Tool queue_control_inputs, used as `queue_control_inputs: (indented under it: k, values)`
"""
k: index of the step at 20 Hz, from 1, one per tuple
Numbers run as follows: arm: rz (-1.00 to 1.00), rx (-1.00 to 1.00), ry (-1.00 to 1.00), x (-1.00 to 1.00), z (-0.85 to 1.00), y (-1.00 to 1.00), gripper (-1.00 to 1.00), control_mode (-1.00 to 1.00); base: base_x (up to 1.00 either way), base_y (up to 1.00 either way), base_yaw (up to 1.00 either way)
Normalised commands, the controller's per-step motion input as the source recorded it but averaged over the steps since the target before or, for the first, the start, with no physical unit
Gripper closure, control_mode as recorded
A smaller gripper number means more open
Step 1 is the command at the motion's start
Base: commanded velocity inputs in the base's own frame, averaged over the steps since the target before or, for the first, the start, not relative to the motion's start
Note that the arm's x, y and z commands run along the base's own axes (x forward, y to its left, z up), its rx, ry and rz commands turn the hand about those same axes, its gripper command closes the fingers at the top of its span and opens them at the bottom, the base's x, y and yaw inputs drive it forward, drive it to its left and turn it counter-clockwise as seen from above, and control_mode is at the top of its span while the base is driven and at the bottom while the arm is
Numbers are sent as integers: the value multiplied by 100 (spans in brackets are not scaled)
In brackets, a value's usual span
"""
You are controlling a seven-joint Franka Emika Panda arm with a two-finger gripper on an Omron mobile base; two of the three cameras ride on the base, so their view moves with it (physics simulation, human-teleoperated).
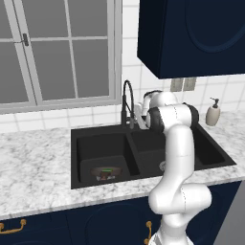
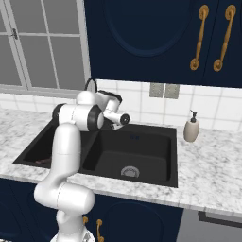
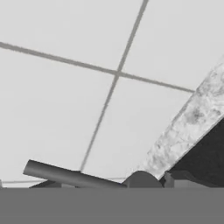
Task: Pick the pan and sponge and place them into the sink. Then turn on the water.
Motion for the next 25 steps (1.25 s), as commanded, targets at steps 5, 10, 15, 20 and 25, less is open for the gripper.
queue_control_inputs:
  k: [5, 10, 15, 20, 25]
  values:
    - [-23, 19, 19, 24, -25, -38, 100, -100, 0, 0, 0]
    - [-8, 14, 28, 45, -40, -40, 100, -100, 0, 0, 0]
    - [0, 18, 20, 33, -49, -46, 100, -100, 0, 0, 0]
    - [0, 3, 5, 1, -31, -15, 100, -100, 0, 0, 0]
    - [0, 0, 1, 0, -20, -5, 100, -100, 0, 0, 0]
